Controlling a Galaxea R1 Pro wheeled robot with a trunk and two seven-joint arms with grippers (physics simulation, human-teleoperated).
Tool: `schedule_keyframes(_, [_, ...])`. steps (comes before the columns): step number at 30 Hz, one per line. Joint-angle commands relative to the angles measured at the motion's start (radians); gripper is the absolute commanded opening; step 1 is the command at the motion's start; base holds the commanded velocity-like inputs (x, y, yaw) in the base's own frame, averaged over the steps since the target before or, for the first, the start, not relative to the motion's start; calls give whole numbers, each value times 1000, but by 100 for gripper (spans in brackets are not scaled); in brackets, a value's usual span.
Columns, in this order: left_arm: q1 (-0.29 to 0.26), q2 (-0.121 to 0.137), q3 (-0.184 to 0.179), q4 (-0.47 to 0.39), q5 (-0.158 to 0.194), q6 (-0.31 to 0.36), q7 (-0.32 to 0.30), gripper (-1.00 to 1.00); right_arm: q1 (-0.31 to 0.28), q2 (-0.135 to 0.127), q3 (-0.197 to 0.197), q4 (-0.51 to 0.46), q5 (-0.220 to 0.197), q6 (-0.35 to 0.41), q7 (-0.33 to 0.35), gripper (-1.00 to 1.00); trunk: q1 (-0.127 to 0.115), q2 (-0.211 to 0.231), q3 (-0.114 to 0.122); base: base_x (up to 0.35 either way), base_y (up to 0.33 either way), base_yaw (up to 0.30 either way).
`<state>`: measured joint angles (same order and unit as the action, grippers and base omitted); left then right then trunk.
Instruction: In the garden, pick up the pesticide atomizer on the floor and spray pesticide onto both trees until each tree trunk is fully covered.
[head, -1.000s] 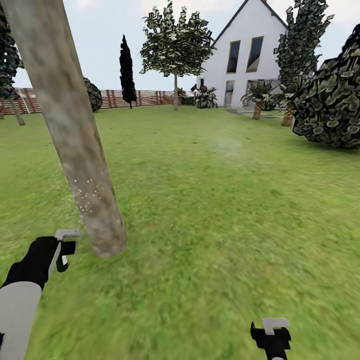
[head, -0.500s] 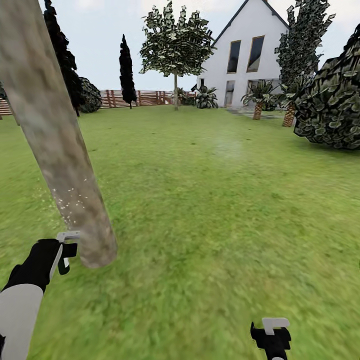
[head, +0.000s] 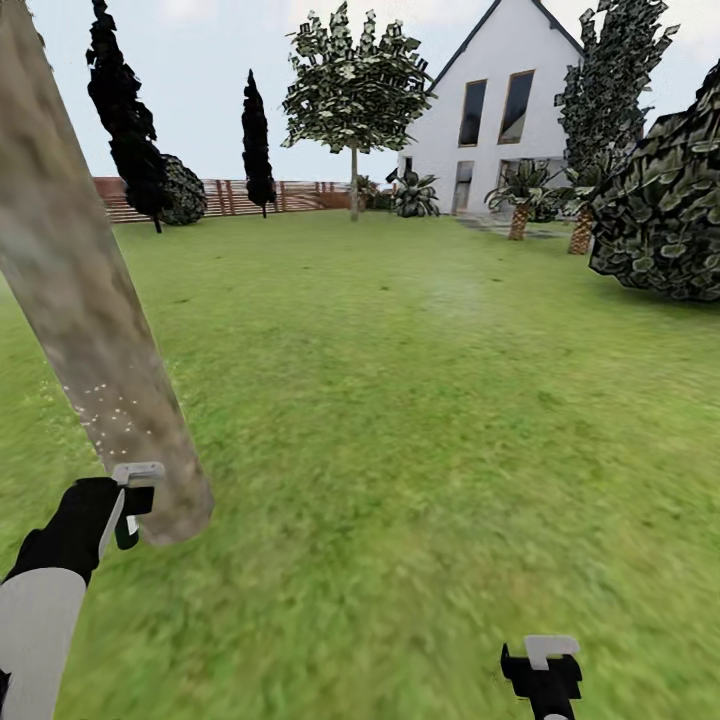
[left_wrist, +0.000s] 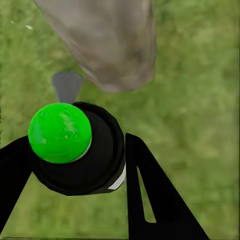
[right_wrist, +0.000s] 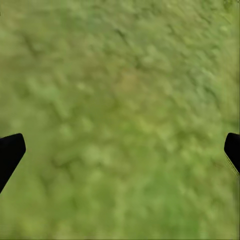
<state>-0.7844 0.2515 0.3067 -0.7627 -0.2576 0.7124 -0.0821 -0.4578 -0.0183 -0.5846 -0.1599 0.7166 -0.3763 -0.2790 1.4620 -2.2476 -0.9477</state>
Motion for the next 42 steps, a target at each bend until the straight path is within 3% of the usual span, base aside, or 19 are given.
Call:
schedule_keyframes(1, [-1, 0, 3, 0, -11, 4, -8, -100, -1, 0, -7, 2, 10, -4, -3, 100, 0, 0, -1, 120, -254, 257])
schedule_keyframes(9, [17, 9, 11, 10, -10, 4, -9, -100, -1, 1, -6, 3, 11, -4, -3, 100, 0, 0, -1, 161, -241, 260])
schedule_keyframes(11, [18, 1, 11, 13, -10, -14, -8, -100, -1, 1, -7, 3, 11, -5, -3, 100, 0, 0, -1, 236, -193, 35])
schedule_keyframes(16, [36, 11, 25, 42, -13, -62, -5, -100, -1, 0, -7, 2, 10, -6, -5, 100, 0, 0, -1, 240, -189, 3])
schedule_keyframes(20, [37, 8, 28, 110, -8, -105, 98, -100, -1, 0, -8, 3, 10, -6, -5, 100, 0, 0, -1, 239, -182, 23])
schedule_keyframes(21, [37, 7, 29, 128, -5, -148, 109, -100, -1, 0, -8, 3, 10, -6, -5, 100, 0, 0, -1, 122, -81, 216])
schedule_keyframes(24, [37, 3, 40, 137, -2, -178, 113, -100, -1, 0, -8, 3, 10, -6, -5, 100, 0, 0, -1, 36, -24, 259])
schedule_keyframes(27, [37, 1, 67, 138, -1, -181, 109, -100, -1, 0, -8, 3, 10, -6, -5, 100, 0, 0, -1, 3, -2, 276])
schedule_keyframes(34, [37, -3, 69, 138, 0, -183, 108, -100, -1, 0, -7, 3, 10, -6, -5, 100, 0, 0, -1, 9, -11, 275])
schedule_keyframes(42, [37, -21, 69, 138, -2, -185, 116, -100, -1, -1, -8, 2, 10, -6, -5, 100, 0, 0, -1, 146, -222, 27])
